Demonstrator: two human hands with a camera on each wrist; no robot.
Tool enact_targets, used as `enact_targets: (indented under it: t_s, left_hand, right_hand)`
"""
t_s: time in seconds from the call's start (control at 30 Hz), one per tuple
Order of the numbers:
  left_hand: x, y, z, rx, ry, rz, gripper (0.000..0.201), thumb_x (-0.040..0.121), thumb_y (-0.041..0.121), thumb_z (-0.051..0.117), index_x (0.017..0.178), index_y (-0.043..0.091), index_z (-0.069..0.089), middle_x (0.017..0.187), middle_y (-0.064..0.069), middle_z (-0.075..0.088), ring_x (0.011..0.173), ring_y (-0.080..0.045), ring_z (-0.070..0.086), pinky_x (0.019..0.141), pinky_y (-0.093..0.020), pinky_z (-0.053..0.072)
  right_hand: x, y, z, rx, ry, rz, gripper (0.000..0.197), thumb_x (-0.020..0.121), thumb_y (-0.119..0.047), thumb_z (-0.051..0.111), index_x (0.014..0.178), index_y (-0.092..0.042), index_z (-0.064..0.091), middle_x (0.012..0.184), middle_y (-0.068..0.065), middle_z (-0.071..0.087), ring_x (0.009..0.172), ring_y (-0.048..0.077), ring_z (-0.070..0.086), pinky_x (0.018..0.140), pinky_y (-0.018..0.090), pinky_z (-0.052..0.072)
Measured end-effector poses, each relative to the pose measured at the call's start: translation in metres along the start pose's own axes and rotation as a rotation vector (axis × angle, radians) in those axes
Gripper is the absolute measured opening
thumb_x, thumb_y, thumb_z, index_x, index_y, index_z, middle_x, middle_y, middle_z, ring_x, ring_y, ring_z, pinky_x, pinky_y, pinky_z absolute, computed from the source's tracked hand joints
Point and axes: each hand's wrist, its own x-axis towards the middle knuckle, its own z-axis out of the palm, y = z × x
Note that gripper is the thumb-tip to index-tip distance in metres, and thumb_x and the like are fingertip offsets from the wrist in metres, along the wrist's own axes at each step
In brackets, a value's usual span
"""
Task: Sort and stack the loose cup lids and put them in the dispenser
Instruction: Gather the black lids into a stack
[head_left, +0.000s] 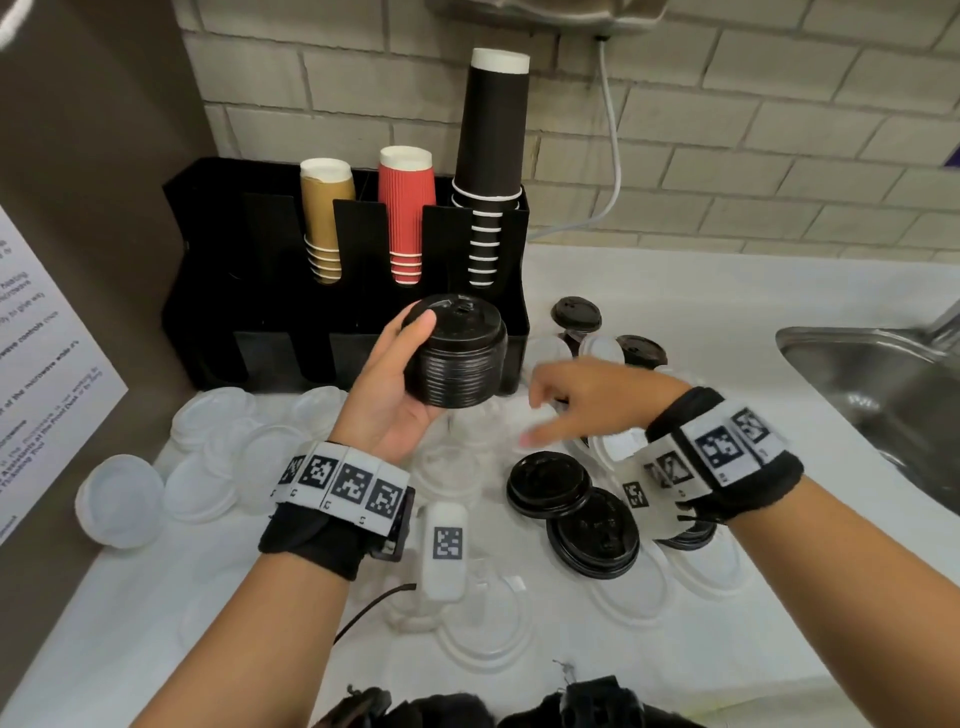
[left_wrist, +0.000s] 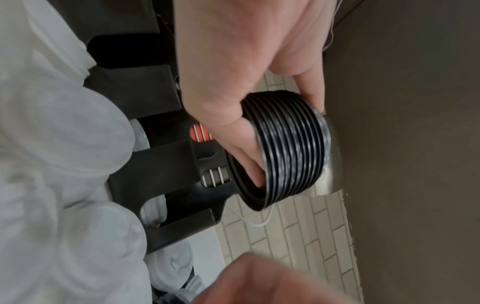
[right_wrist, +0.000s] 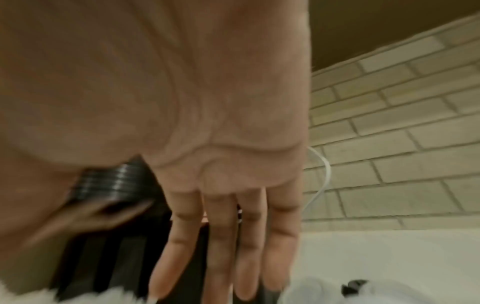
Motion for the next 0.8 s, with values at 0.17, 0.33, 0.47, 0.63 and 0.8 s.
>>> enact_targets:
  t_s: [0.17,0.33,0.47,0.63,0.8]
  left_hand:
    - [-0.005,0.004,0.004,0.0,-0.048,-0.035,0.067,0.085,0.043,0.06,0.141,0.009,0.045,0.137,-0.015,0.057,0.125,-0.03,0.056,0.087,-0.04,0.055]
    - [-0.007,0.0,0.003,0.021,-0.076,-0.028,0.07,0.074,0.027,0.072,0.137,0.011,0.048,0.132,-0.013,0.06,0.121,-0.028,0.06,0.088,-0.041,0.056]
    - [-0.008,-0.001,0.001,0.016,-0.08,-0.017,0.056,0.071,0.013,0.071,0.126,0.013,0.057,0.12,-0.01,0.068,0.109,-0.024,0.067,0.078,-0.035,0.058]
    - [-0.01,-0.003,0.001,0.072,-0.11,0.002,0.049,0.071,0.008,0.07,0.118,0.012,0.059,0.108,-0.006,0.073,0.102,-0.02,0.07,0.075,-0.03,0.058]
    - [-0.013,-0.008,0.009,0.222,-0.109,-0.01,0.063,0.065,0.007,0.072,0.125,0.013,0.056,0.109,-0.004,0.07,0.099,-0.018,0.069,0.074,-0.029,0.057]
  right_hand:
    - [0.012,0.001,0.04,-0.212,-0.274,0.129,0.068,0.068,-0.061,0.075,0.113,-0.02,0.045,0.09,-0.004,0.051,0.085,0.015,0.051,0.063,0.027,0.043]
    - [0.013,0.003,0.049,-0.182,-0.277,0.124,0.068,0.072,-0.054,0.075,0.118,-0.019,0.041,0.093,-0.003,0.05,0.091,0.019,0.053,0.069,0.029,0.043]
    - [0.004,0.009,0.025,-0.026,-0.217,0.099,0.064,0.073,-0.048,0.077,0.121,-0.025,0.041,0.098,-0.002,0.058,0.091,0.019,0.058,0.082,0.033,0.051]
    - [-0.019,0.017,-0.02,0.478,0.208,0.043,0.039,0.075,-0.03,0.079,0.107,-0.028,0.056,0.097,-0.004,0.066,0.086,0.014,0.066,0.069,0.018,0.048]
    - [-0.025,-0.001,-0.034,0.825,0.506,-0.157,0.033,0.087,-0.019,0.067,0.119,-0.022,0.06,0.108,0.014,0.069,0.095,0.018,0.066,0.084,0.033,0.052]
